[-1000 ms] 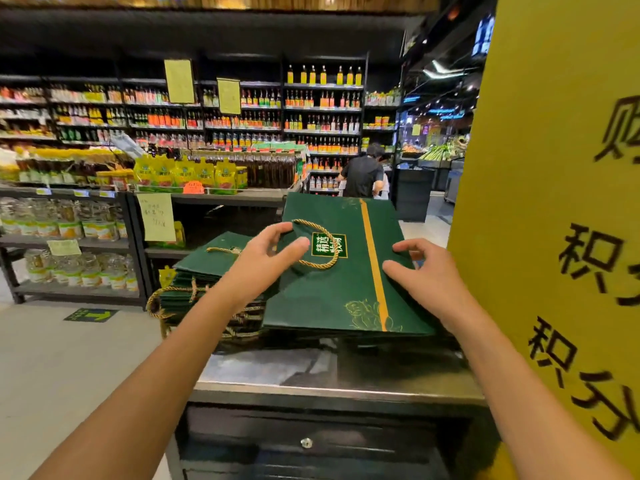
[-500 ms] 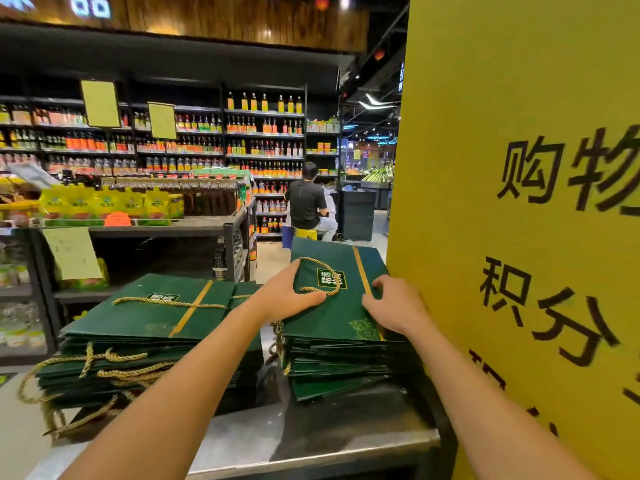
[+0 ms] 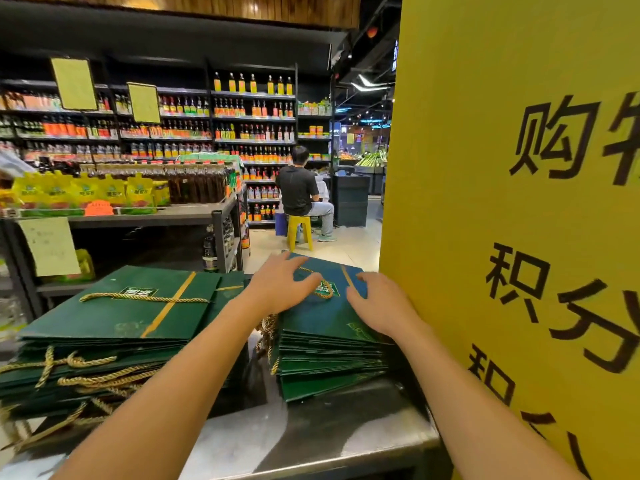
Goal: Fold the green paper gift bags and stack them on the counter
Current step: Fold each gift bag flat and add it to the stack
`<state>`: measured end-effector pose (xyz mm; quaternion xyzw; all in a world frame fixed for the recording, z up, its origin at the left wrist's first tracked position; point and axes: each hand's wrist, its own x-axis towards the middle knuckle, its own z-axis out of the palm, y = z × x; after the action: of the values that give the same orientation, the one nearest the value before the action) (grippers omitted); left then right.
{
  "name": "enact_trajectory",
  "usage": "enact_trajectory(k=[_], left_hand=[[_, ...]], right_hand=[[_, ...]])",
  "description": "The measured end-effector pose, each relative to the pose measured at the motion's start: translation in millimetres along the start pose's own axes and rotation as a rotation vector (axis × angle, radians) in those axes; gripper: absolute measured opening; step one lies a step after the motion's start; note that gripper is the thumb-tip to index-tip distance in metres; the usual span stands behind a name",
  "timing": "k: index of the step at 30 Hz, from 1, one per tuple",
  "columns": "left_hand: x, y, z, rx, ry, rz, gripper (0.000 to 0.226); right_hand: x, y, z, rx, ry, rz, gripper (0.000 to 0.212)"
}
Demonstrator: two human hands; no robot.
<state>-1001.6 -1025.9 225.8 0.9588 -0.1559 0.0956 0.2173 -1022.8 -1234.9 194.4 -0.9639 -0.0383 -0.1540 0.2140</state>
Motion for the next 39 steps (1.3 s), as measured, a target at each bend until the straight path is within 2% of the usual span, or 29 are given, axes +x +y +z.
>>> enact_trajectory(k=[2,6,9,24,31,33,36,39], left_hand=[[11,8,0,0.118,0.013,0.053,0.061],[22,12,22,0.375,-0.154,0.061,0.061],[21,4,44,0.391,-0.214,0.026,0.062],[17,-7,69,0.388,-0.233,0.019,0.066],[12,-5,65,0.312,-0.140,0.038,0.062],[10,-4,54,0.176,-0.089,0.055,0.054],[-2,-7,23,-0.116,0.061,0.035,0.037],[-27,-22,-16,-0.126,0.118,-0.010,0.031]], right_hand=[[11,-1,3,-0.036,-0.042,-0.049,0.058],[23,11,25,-0.089,-0.228,-0.030,0.066],[23,18,38,-0.086,-0.264,-0.014,0.066],[29,27,59,-0.197,-0.355,-0.011,0.068],[24,20,49,-0.178,-0.345,-0.014,0.067],[24,13,38,-0.165,-0.291,-0.024,0.063],[21,-11,23,-0.165,-0.126,-0.078,0.040],[13,-55,15,-0.138,-0.019,-0.143,0.029]])
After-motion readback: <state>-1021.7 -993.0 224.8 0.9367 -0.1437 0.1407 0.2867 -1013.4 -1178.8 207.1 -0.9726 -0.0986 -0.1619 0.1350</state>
